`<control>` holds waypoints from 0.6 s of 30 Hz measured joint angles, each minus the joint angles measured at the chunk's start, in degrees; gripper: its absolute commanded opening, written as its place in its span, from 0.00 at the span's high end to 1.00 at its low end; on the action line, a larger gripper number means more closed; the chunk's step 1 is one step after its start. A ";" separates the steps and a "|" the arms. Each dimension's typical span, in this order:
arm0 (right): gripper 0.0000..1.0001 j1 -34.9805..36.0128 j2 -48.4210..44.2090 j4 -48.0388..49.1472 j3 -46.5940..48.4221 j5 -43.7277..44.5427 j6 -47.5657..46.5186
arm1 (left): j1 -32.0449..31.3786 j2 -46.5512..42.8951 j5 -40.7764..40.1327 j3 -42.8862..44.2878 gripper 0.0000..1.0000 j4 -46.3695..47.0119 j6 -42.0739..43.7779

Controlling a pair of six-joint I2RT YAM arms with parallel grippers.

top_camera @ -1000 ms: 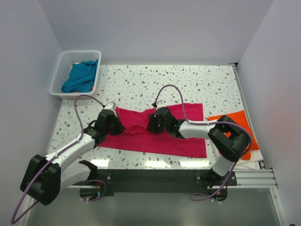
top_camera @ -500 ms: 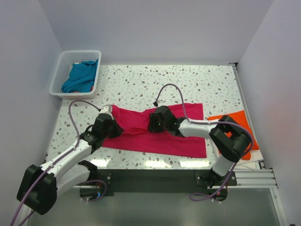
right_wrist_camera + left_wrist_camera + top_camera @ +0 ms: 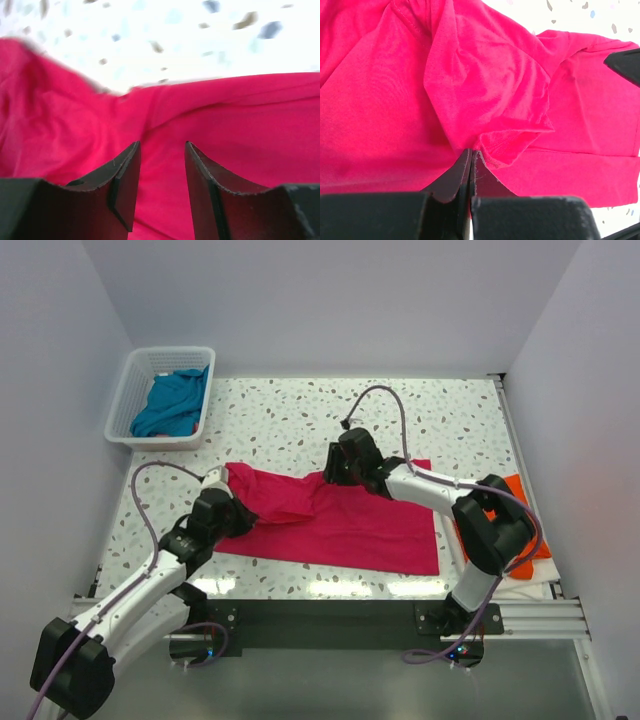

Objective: Fold and stack the t-shirts
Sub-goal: Fold the tshirt

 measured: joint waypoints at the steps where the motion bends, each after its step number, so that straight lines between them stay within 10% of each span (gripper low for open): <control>1: 0.56 -1.33 0.02 -1.09 0.00 0.00 0.02 | 0.00 -0.02 -0.04 0.00 1.00 0.00 -0.17; 18: 0.59 -34.38 2.67 -15.98 3.85 4.15 -0.72 | 0.13 13.70 -3.56 15.13 1.00 2.78 0.04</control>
